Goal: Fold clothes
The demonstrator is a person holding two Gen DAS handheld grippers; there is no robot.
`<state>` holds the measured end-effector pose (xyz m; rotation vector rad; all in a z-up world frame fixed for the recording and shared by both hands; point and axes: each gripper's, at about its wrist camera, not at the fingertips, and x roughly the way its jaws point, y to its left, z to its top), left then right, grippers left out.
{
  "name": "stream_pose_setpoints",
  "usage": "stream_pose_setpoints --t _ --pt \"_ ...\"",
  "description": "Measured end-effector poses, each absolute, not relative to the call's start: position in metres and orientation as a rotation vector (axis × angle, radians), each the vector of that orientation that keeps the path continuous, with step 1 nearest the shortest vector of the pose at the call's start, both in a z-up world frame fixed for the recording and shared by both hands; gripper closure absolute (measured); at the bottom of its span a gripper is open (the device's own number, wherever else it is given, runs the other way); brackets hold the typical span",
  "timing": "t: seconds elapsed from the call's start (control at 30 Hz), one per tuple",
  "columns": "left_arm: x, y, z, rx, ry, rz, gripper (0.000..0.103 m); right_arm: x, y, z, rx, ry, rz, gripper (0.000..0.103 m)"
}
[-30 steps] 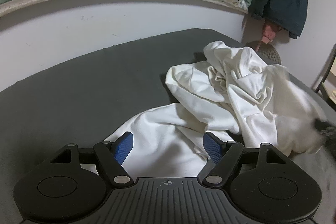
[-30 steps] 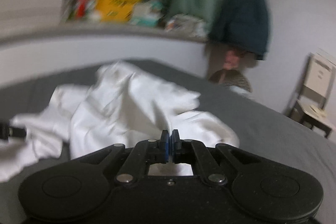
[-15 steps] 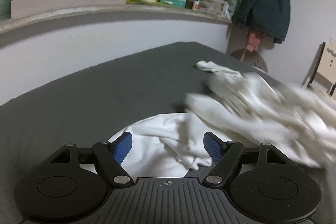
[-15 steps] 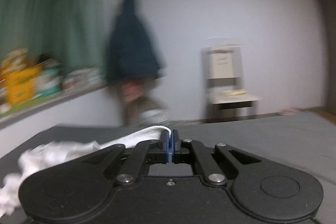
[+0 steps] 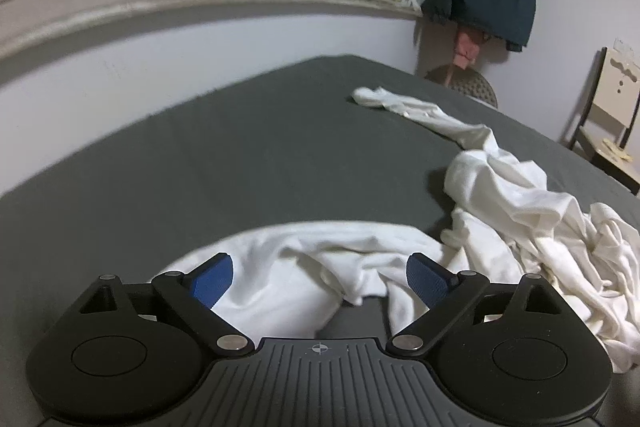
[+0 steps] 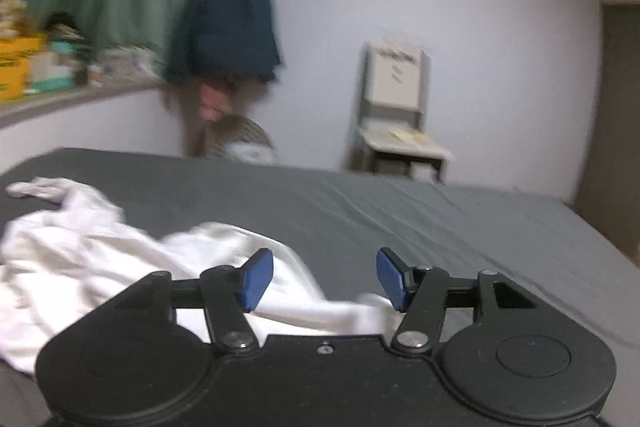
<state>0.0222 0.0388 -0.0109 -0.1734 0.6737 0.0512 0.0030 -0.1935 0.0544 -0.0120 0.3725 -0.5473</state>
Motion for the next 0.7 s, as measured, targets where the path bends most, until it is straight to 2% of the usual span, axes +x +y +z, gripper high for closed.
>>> stream_pose_setpoints --t 0.1,0.27,0.4,0.5,0.57,0.6,0.63,0.7 --pt "0.023 0.037 -0.013 -0.159 0.683 0.053 0.009 0.007 -0.153 0.049 -0.080 0.374 -0.356 0.038" --pt "0.020 0.038 -0.013 -0.179 0.674 0.041 0.009 0.032 -0.076 0.021 -0.245 0.436 -0.016 0.038" --pt "0.020 0.045 -0.015 -0.219 0.676 0.047 0.009 0.055 -0.041 -0.015 -0.413 0.534 0.014 0.039" --pt "0.023 0.047 -0.019 -0.254 0.692 0.041 0.009 0.061 -0.037 -0.032 -0.469 0.551 0.001 0.049" --pt "0.026 0.048 -0.023 -0.271 0.713 0.025 0.009 0.060 -0.045 -0.032 -0.453 0.539 -0.010 0.063" --pt "0.027 0.047 -0.024 -0.273 0.720 0.023 0.009 0.060 -0.049 -0.031 -0.441 0.538 -0.017 0.078" --pt "0.027 0.046 -0.025 -0.272 0.724 0.021 0.009 0.060 -0.053 -0.030 -0.429 0.537 -0.024 0.088" --pt "0.027 0.046 -0.025 -0.271 0.722 0.020 0.009 0.053 -0.059 -0.027 -0.382 0.525 -0.027 0.096"
